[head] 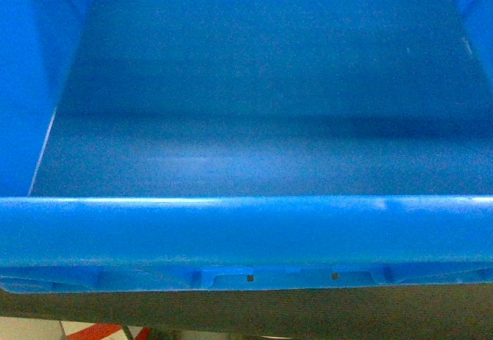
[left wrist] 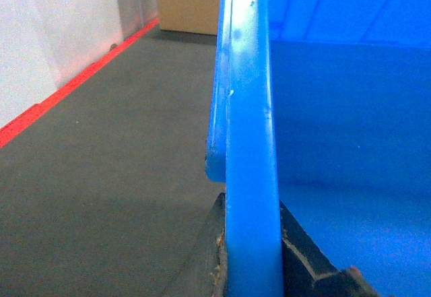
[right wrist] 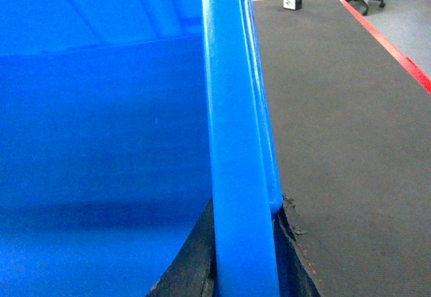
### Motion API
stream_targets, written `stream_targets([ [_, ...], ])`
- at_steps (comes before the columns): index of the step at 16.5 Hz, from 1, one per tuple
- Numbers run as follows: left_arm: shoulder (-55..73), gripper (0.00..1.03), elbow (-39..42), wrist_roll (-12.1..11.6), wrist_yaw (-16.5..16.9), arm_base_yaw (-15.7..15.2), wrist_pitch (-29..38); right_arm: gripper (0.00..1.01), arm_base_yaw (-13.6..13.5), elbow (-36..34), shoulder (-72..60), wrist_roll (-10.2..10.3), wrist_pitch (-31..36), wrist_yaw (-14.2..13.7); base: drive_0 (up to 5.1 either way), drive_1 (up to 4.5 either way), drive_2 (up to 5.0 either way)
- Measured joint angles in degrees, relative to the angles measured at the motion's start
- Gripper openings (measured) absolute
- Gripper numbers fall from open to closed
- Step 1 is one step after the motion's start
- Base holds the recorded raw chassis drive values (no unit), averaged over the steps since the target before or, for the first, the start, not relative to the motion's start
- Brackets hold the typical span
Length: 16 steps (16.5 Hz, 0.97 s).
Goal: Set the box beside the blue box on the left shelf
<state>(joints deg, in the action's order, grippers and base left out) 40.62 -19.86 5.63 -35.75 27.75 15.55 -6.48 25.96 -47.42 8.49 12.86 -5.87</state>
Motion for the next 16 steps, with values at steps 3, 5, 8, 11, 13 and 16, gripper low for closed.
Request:
stream_targets([
  [3,0.00,0.10,0.00,0.00,-0.02,0.00,0.00,0.16,0.00,0.00,0.00,0.02,0.02,0.00,-1.5,-1.51,-1.5],
  [5,0.00,0.10,0.00,0.00,0.00,0.00,0.00,0.16,0.00,0.00,0.00,0.00,0.02,0.00,-1.5,-1.51,-1.5],
  [8,0.00,0.10,0.00,0.00,0.00,0.00,0.00,0.16,0.00,0.00,0.00,0.00,0.02,0.00,-1.5,-1.51,-1.5],
  [11,0.00,0.10,0.00,0.00,0.00,0.00,0.00,0.16,0.00,0.00,0.00,0.02,0.00,0.00,-1.5,-1.51,-1.5],
  [13,0.00,0.10,0.00,0.00,-0.02,0.00,0.00,0.16,0.00,0.00,0.00,0.02,0.00,0.00,-1.5,-1.51,-1.5],
  [16,0.00,0.10,0.00,0.00,0.00,0.00,0.00,0.16,0.00,0.00,0.00,0.00,0.00,0.00,-1.4,-1.42,-1.4],
])
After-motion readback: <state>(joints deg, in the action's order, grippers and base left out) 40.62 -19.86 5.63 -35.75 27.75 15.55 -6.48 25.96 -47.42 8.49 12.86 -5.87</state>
